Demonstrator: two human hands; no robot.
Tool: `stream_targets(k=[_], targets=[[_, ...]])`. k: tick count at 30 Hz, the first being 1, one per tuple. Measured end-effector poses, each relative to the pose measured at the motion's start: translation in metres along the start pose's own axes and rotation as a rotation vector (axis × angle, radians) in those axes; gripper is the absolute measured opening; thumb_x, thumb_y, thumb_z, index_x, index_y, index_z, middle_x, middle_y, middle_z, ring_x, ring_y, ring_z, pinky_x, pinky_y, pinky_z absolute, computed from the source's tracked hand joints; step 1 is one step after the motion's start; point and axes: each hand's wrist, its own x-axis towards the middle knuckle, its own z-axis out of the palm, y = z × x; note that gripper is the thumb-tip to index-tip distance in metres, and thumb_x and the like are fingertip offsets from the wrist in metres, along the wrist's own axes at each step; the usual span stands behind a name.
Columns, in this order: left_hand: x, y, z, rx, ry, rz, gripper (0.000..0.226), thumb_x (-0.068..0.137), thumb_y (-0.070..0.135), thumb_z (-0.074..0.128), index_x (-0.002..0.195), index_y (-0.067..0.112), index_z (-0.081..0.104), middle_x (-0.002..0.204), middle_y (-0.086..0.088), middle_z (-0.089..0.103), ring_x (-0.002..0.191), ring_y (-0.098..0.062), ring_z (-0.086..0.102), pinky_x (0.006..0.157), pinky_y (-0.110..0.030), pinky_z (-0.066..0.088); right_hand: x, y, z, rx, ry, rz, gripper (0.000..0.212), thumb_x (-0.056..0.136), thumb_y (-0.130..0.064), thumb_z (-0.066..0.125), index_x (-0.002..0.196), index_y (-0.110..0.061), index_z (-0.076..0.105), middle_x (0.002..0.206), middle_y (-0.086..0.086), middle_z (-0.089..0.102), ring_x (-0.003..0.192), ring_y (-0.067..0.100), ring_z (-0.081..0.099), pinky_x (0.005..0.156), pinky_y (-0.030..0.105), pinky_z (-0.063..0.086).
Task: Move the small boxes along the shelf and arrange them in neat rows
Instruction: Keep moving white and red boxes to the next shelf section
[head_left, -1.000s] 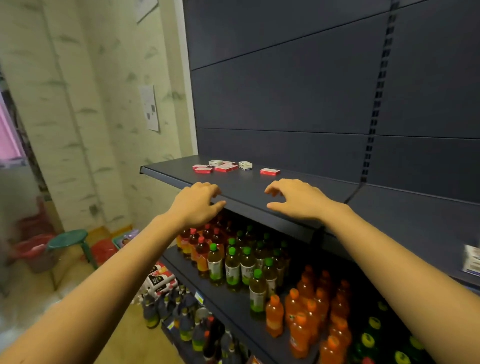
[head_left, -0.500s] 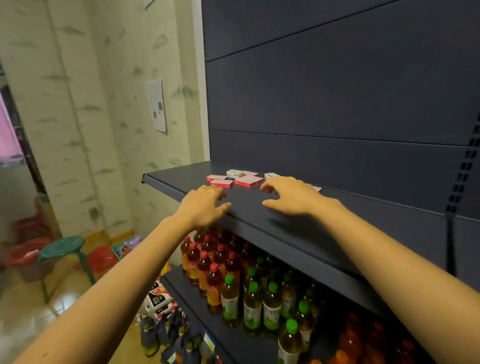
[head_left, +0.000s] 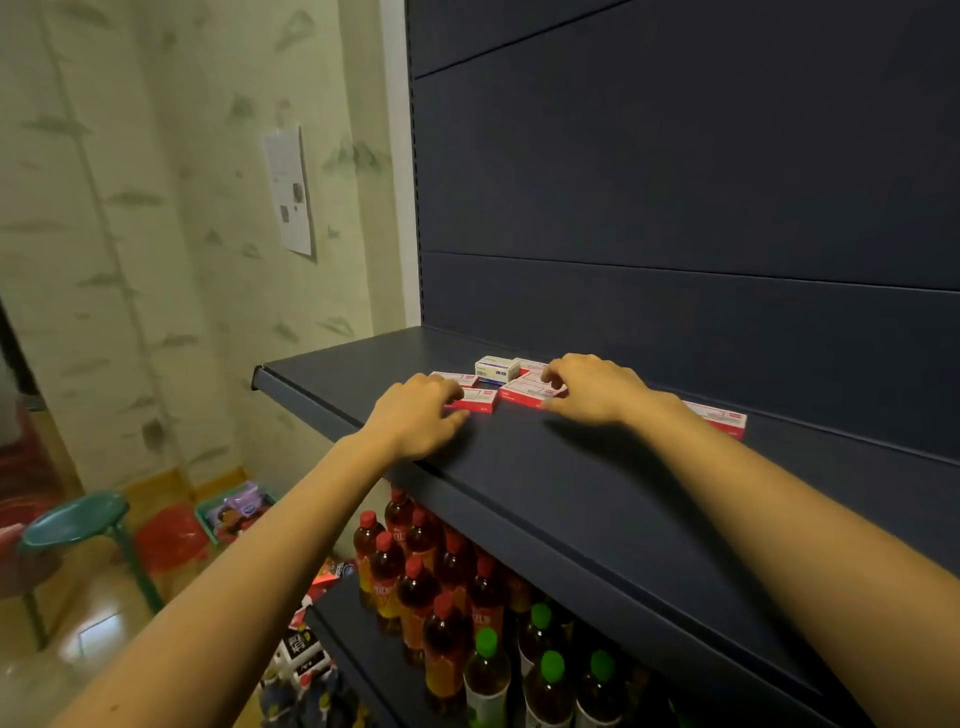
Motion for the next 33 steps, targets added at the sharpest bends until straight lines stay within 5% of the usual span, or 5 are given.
stream_targets(k=[9, 15, 33], targets=[[0.059, -0.052, 0.012, -0.016, -0.064, 0.192, 0.038, 0.092, 0.042, 0.045, 0.12, 0.017, 0.052, 0.125, -0.005, 0.054, 0.113, -0.021, 0.049, 0.094, -0.036, 0.045, 0.053, -0.008, 0.02, -0.112, -0.16, 0.2, 0.064, 0.084, -0.053, 0.056, 0.129, -0.01, 0.041, 0.132, 0.009, 0.043, 0.114, 0.026, 0.05, 0.078, 0.033, 0.04], [0.085, -0.067, 0.011, -0.061, -0.112, 0.346, 0.049, 0.086, 0.048, 0.052, 0.126, 0.018, 0.049, 0.13, -0.002, 0.051, 0.116, -0.018, 0.047, 0.094, -0.034, 0.044, 0.062, -0.013, 0.021, -0.054, -0.206, 0.321, 0.062, 0.081, -0.053, 0.058, 0.125, -0.012, 0.041, 0.13, 0.008, 0.043, 0.114, 0.026, 0.048, 0.092, 0.037, 0.042], [0.11, -0.069, 0.017, -0.257, -0.145, 0.552, 0.039, 0.08, 0.033, 0.068, 0.111, 0.013, 0.059, 0.116, -0.008, 0.057, 0.093, -0.018, 0.05, 0.076, -0.025, 0.036, -0.019, -0.023, 0.001, -0.043, -0.039, 0.492, 0.049, 0.084, -0.04, 0.063, 0.117, -0.009, 0.047, 0.123, 0.011, 0.047, 0.108, 0.027, 0.051, 0.091, 0.036, 0.042]])
